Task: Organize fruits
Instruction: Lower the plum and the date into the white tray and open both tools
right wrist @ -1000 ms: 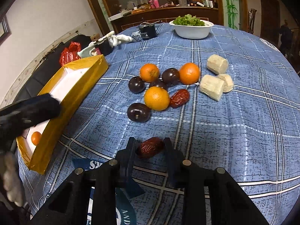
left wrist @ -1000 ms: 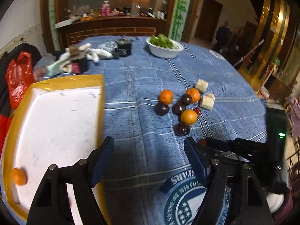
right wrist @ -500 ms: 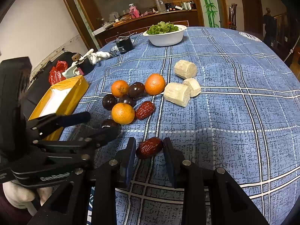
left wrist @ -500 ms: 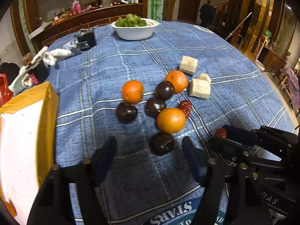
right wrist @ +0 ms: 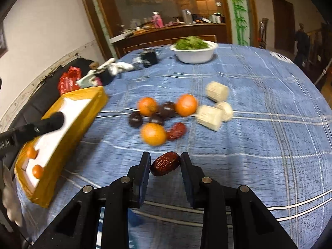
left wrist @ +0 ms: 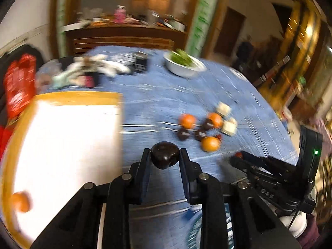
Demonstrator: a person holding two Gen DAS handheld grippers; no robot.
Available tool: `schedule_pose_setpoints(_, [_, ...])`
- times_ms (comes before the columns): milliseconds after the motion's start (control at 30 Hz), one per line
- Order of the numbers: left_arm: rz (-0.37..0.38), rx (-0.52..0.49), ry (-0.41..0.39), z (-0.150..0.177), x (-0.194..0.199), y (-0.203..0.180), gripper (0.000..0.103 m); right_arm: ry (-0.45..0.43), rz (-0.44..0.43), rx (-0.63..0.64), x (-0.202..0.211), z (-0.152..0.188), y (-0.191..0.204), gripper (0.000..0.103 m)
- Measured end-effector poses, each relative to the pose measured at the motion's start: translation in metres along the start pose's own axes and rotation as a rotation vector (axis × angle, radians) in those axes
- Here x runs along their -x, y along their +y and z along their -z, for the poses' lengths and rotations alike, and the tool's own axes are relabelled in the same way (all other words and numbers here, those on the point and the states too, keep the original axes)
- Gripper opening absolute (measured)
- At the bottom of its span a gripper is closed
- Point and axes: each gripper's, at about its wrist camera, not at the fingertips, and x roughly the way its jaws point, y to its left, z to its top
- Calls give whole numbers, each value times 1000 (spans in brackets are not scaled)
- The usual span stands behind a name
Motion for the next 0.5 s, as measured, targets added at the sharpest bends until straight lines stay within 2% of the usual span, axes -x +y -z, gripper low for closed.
schedule_pose_setpoints(133, [-121, 108, -37, 9, 32, 65, 26, 4, -94, 63, 5, -11, 52, 33])
schedule_pose_setpoints(267, [-204, 244, -31, 21, 39, 127, 26, 36, -216, 124, -2, -21, 111, 33])
schedule_pose_setpoints(367, [-219, 307, -11, 30, 38, 157, 26, 80, -265, 179, -19, -22, 153, 33])
schedule_pose_setpoints(500, [-198, 338, 13, 38, 32, 172, 26, 143, -265, 246, -51, -14, 196, 33])
